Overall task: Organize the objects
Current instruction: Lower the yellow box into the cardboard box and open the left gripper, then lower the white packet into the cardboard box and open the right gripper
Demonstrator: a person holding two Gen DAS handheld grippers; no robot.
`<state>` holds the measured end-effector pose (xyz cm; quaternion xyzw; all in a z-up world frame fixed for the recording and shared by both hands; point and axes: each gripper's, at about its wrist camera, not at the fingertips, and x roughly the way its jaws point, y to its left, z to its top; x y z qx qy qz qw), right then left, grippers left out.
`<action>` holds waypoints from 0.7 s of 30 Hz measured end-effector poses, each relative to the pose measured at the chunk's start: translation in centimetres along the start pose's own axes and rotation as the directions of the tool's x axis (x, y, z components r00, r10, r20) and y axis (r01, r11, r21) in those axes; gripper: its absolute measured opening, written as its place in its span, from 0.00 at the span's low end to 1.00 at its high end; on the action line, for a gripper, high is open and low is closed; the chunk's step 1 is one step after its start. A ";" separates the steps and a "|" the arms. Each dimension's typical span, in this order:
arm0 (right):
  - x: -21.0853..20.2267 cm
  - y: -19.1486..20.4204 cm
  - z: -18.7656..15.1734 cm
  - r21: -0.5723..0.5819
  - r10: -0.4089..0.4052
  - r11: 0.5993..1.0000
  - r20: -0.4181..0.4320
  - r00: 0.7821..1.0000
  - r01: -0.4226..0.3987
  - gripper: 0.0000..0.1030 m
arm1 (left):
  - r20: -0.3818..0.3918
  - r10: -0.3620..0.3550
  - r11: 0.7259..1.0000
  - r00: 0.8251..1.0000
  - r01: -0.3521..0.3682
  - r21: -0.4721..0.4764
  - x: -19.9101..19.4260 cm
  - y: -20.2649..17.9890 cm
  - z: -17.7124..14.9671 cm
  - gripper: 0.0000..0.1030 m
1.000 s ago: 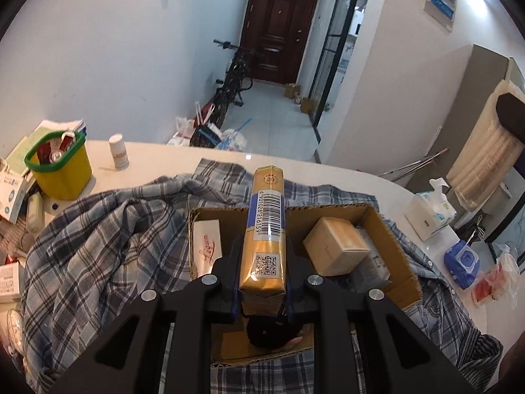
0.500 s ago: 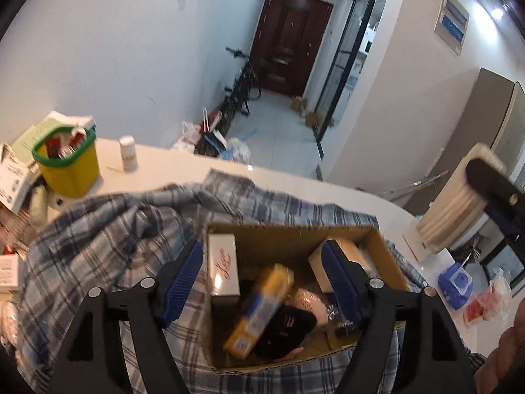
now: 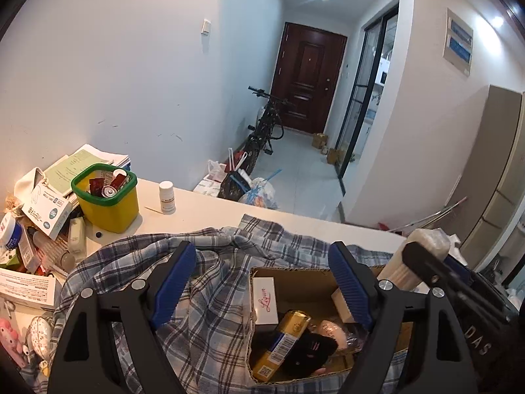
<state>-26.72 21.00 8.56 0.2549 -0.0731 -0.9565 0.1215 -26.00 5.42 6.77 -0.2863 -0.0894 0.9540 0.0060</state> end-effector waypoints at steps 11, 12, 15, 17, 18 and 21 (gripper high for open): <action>3.5 -0.1 -2.4 0.010 0.026 1.000 -0.064 0.998 -0.025 0.45 | -0.055 0.038 0.999 0.998 -0.039 -0.020 1.6 1.0 -0.3 0.82; 3.6 -0.1 -2.6 0.003 0.026 1.000 -0.070 0.997 -0.026 0.45 | -0.054 0.040 0.999 0.998 -0.042 -0.024 1.6 1.1 -0.2 0.82; 3.9 0.3 -2.8 -0.012 0.022 1.000 -0.076 0.997 -0.022 0.46 | -0.044 0.053 0.998 0.998 -0.055 -0.041 1.4 1.8 0.0 0.82; 3.9 0.3 -2.9 -0.015 0.020 1.000 -0.075 0.997 -0.022 0.52 | -0.041 0.053 0.997 0.998 -0.055 -0.052 1.4 2.2 0.2 0.82; 3.9 0.3 -2.9 -0.014 0.021 1.000 -0.076 0.997 -0.022 0.66 | -0.041 0.052 0.997 0.998 -0.055 -0.057 1.3 2.4 0.3 0.82; 3.4 -0.1 -2.7 0.015 -0.001 1.000 -0.057 0.998 0.002 0.82 | -0.039 0.053 0.996 0.998 -0.055 -0.068 1.1 2.6 0.5 0.82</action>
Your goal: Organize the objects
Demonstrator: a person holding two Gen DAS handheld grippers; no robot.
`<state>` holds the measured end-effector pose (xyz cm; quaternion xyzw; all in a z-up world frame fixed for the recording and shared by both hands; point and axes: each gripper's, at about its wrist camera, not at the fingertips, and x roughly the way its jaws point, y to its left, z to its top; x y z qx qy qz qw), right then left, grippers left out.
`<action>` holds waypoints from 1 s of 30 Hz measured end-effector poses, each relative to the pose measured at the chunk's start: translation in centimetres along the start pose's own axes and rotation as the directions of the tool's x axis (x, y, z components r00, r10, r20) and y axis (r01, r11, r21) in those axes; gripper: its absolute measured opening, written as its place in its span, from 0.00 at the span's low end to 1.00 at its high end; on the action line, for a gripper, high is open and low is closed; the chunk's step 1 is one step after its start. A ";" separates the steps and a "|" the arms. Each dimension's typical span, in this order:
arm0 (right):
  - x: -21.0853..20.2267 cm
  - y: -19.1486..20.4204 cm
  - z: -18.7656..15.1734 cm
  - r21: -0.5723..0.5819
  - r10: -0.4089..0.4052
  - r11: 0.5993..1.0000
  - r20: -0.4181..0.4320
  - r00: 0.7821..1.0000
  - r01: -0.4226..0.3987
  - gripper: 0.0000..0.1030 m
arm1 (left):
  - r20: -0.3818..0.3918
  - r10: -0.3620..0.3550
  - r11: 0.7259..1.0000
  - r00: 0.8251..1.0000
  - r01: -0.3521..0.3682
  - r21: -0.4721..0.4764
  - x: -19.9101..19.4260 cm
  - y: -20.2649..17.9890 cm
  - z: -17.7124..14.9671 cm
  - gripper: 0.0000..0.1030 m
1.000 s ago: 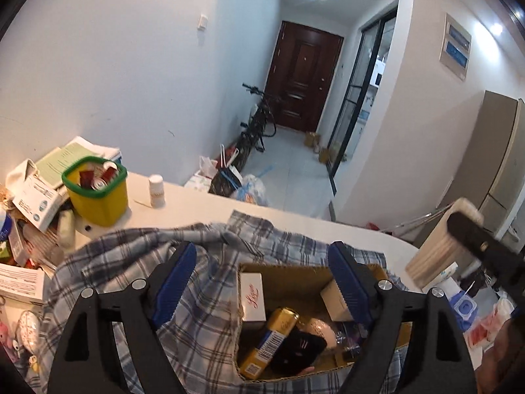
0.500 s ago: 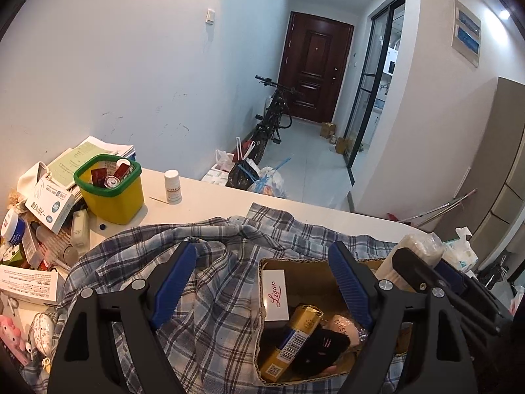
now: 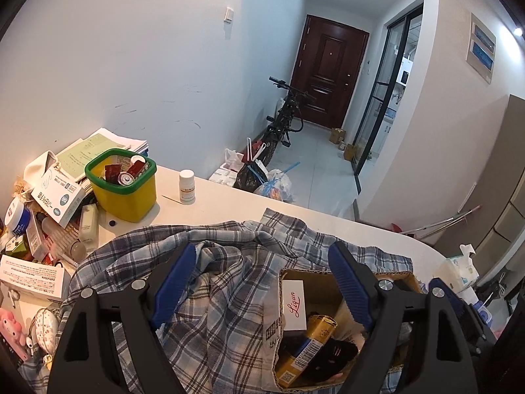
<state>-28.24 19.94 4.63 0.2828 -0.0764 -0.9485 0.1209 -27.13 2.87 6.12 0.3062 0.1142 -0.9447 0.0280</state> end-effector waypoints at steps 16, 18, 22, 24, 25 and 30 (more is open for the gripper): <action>-8.5 -1.6 4.2 0.054 -0.018 0.999 0.213 0.977 0.006 0.89 | 0.196 -0.052 0.998 0.979 0.046 0.034 -7.2 -0.1 1.8 0.82; -10.2 -1.4 4.7 0.051 -0.020 0.999 0.258 0.966 0.007 0.90 | 0.228 -0.069 0.997 0.971 0.058 0.055 -8.7 -0.5 1.8 0.82; -13.4 -0.7 5.2 0.032 -0.020 0.999 0.320 0.947 0.010 0.94 | 0.264 -0.117 0.991 0.957 0.097 0.089 -11.4 -1.0 1.9 0.82; -14.8 -0.4 5.4 0.028 -0.028 0.999 0.343 0.939 0.020 0.99 | 0.291 -0.136 0.988 0.947 0.107 0.111 -13.1 -1.2 1.8 0.84; -15.4 -0.3 5.4 0.024 -0.029 0.999 0.352 0.935 0.022 0.99 | 0.307 -0.141 0.987 0.941 0.109 0.117 -13.9 -1.2 1.8 0.86; -17.8 0.3 5.6 -0.008 -0.007 1.000 0.384 0.923 0.011 0.99 | 0.370 -0.165 0.983 0.914 0.124 0.133 -16.9 -1.0 1.6 0.88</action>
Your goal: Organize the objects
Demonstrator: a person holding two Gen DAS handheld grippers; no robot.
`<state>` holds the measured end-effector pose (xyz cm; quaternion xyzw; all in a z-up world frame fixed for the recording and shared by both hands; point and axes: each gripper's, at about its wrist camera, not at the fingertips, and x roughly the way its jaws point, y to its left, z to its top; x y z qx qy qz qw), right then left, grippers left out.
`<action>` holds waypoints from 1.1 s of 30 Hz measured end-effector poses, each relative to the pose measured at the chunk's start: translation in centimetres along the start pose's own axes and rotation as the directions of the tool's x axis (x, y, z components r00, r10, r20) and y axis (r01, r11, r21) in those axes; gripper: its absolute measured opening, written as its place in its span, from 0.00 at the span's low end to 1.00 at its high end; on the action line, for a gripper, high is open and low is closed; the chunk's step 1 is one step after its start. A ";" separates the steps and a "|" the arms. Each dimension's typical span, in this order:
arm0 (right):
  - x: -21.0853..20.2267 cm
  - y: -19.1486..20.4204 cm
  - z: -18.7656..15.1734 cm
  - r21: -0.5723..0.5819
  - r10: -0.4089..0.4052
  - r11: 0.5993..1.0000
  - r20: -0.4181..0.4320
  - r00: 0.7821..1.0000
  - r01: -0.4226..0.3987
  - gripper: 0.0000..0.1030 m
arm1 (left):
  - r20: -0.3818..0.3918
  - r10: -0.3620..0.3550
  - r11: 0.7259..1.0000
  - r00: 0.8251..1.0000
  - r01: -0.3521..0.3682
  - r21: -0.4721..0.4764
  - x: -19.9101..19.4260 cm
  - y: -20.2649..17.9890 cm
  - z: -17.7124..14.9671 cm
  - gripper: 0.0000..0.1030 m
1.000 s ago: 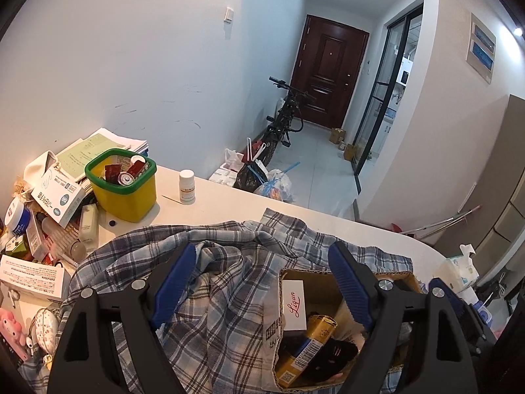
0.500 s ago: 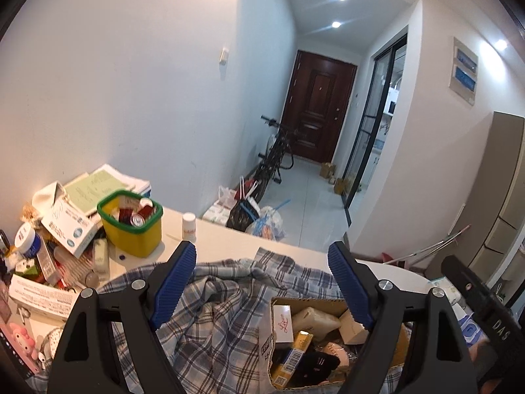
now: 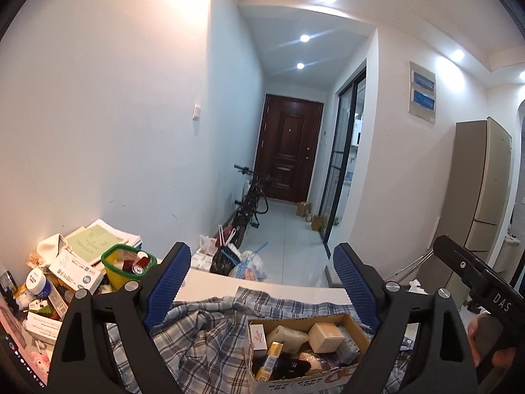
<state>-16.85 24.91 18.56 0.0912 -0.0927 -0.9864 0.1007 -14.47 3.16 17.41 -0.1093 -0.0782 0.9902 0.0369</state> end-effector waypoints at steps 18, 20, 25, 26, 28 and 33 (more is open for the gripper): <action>-2.8 1.5 0.1 -0.039 0.133 0.990 0.027 0.991 -0.132 0.99 | 0.179 -0.025 1.000 0.984 0.021 0.021 -7.0 0.2 1.6 1.00; -3.4 1.5 0.2 -0.047 0.108 0.993 0.042 0.993 -0.106 0.99 | 0.177 -0.047 0.998 0.983 0.039 0.050 -7.6 -0.1 1.7 1.00; -5.0 1.1 1.3 -0.015 0.072 0.997 0.067 0.995 -0.071 0.99 | 0.262 -0.066 0.998 0.963 0.066 0.008 -10.0 0.2 2.0 1.00; -5.4 1.0 1.5 0.000 0.067 0.998 0.071 0.995 -0.067 0.99 | 0.281 -0.077 0.996 0.957 0.083 -0.012 -10.6 0.4 1.9 1.00; -6.3 0.9 1.7 0.007 0.050 0.999 0.068 0.996 -0.050 1.00 | 0.303 -0.104 0.993 0.947 0.118 -0.029 -11.8 0.7 2.0 1.00; -9.5 2.5 1.2 -0.148 -0.018 0.989 0.090 0.996 0.031 1.00 | 0.253 -0.157 0.988 0.955 0.149 0.049 -13.2 -0.1 1.9 1.00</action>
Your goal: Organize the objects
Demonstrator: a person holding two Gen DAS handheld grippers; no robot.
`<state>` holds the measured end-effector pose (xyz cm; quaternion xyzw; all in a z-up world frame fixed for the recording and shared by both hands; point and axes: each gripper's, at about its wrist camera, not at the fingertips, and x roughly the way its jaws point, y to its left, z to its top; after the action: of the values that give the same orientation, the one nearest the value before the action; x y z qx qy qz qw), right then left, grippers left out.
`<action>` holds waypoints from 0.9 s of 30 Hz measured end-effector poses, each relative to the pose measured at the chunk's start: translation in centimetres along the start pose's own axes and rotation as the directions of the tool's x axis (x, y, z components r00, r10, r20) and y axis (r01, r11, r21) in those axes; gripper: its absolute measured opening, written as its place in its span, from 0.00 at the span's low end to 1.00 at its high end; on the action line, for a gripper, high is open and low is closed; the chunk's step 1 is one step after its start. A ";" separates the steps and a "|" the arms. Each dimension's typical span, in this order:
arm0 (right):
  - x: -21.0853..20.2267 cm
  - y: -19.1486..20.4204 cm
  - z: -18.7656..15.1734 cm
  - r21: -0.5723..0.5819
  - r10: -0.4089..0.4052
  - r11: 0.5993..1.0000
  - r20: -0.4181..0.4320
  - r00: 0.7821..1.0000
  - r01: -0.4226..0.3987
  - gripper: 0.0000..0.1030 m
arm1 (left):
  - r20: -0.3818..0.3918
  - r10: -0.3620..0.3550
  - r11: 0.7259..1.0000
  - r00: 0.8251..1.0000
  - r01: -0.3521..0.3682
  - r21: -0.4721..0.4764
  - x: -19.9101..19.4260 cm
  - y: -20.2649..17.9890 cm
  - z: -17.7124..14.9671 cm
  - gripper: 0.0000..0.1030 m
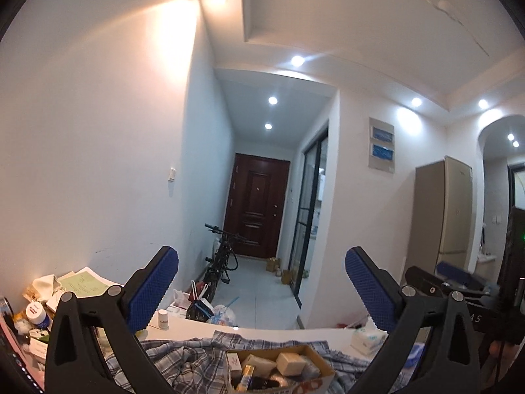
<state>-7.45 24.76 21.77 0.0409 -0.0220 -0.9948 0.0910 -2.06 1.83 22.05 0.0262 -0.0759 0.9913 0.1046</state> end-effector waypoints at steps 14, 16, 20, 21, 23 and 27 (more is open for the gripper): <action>-7.1 1.2 -4.4 -0.011 -0.016 1.000 0.095 0.995 0.017 1.00 | 0.018 0.031 0.996 0.999 -0.033 0.088 -6.6 0.5 -3.5 1.00; -7.5 1.6 -5.0 -0.026 -0.022 0.999 0.098 0.995 0.025 1.00 | 0.016 0.040 0.996 0.999 -0.041 0.080 -6.9 0.7 -4.4 1.00; -7.8 2.0 -6.7 -0.013 -0.036 0.999 0.103 0.994 0.038 1.00 | 0.003 0.039 0.997 0.999 -0.039 0.063 -6.7 1.1 -6.2 1.00; -7.8 2.1 -7.2 -0.003 -0.033 0.999 0.102 0.994 0.034 1.00 | -0.001 0.039 0.997 0.999 -0.039 0.059 -6.6 1.1 -6.8 1.00; -7.2 2.3 -8.4 -0.004 -0.010 1.000 0.090 0.996 0.010 1.00 | -0.001 0.039 0.997 0.999 -0.039 0.061 -6.5 1.0 -7.8 1.00; -6.2 3.0 -10.8 -0.066 -0.032 0.997 0.064 0.997 0.036 0.99 | -0.020 0.020 0.994 1.000 -0.018 0.103 -6.2 0.3 -10.4 1.00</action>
<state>0.08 22.60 11.68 0.0070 0.0092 -0.9971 0.0748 3.61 1.92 11.30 0.0205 -0.0237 0.9950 0.0945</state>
